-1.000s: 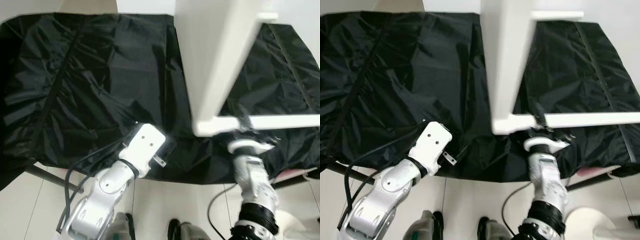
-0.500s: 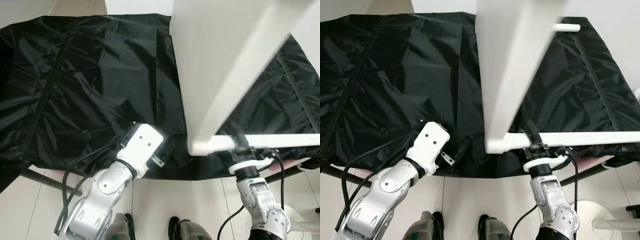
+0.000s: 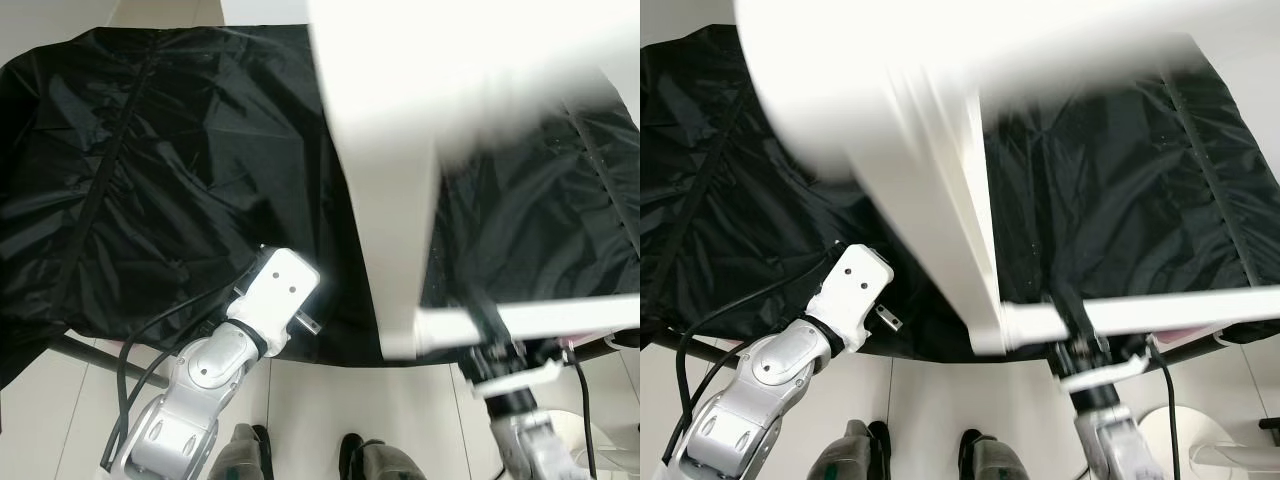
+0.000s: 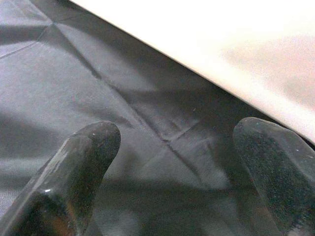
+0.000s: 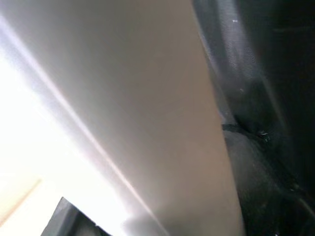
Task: Building children table
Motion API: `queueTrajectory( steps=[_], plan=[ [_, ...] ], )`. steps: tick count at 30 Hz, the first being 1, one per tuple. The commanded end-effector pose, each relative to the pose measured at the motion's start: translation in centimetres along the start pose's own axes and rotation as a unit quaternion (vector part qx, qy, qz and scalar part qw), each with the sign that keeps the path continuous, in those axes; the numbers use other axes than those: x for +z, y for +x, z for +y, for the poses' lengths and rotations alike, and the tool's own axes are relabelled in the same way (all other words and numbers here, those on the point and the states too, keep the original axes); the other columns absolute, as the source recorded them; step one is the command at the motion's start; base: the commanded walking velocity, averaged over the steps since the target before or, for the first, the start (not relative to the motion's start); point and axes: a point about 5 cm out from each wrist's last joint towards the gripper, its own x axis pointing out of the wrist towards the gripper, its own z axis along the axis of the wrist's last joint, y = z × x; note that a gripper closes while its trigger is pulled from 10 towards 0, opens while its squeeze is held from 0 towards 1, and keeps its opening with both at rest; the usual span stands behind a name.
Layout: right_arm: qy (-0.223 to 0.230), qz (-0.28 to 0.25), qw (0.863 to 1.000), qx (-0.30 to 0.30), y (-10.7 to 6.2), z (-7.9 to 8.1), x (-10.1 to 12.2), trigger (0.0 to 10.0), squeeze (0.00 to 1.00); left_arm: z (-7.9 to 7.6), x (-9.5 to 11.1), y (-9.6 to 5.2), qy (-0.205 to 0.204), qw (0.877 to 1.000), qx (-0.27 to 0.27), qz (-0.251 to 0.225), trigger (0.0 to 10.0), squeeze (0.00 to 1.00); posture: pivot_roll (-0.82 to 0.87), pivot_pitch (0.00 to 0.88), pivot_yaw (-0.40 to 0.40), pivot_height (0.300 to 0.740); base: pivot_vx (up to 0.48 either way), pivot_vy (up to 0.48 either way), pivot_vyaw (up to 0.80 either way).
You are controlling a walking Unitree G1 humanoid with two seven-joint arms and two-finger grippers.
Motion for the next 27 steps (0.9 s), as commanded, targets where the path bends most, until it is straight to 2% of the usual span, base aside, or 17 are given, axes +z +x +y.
queueTrajectory(
  steps=[1, 8, 19, 22, 24, 27],
  plan=[
    [0.058, -0.035, 0.998, -0.016, -1.6, -1.4, 0.3, 10.0, 0.00, 0.0, 0.0, -0.4, 0.000, 1.000, -0.002, 0.002, 10.0, 0.00, -0.02, 0.227, 0.021, 0.740, 0.000, 0.000, 0.00],
    [0.067, -0.053, 0.996, -0.016, -2.3, -1.8, 0.4, 10.0, 0.00, 0.6, 0.4, -0.3, 0.005, 1.000, 0.000, -0.001, 10.0, 0.00, -0.02, 0.229, 0.038, 0.740, 0.000, 0.000, 0.00],
    [0.033, -0.011, 0.999, -0.023, -2.8, -2.2, -0.3, 10.0, 0.00, 1.1, 0.4, -0.3, 0.011, 1.000, 0.009, -0.001, 10.0, 0.00, -0.02, 0.230, 0.044, 0.740, 0.000, 0.000, 0.00],
    [0.039, -0.016, 0.998, -0.051, -3.5, -3.5, -0.2, 10.0, 0.00, 1.1, 0.3, -0.5, 0.012, 1.000, 0.008, 0.002, 10.0, 0.00, -0.01, 0.235, 0.046, 0.740, 0.000, 0.000, 0.00],
    [0.013, -0.021, 0.998, -0.062, -3.8, -3.9, 0.2, 10.0, 0.00, 1.1, 0.3, -0.6, 0.011, 1.000, 0.009, 0.005, 10.0, 0.00, -0.01, 0.235, 0.047, 0.740, 0.000, 0.000, 0.00],
    [0.000, -0.026, 0.998, -0.057, -3.9, -3.8, 0.3, 10.0, 0.00, 1.2, 0.2, -0.7, 0.012, 1.000, 0.010, 0.007, 10.0, 0.00, -0.01, 0.239, 0.049, 0.740, 0.000, 0.000, 0.00]
  ],
)
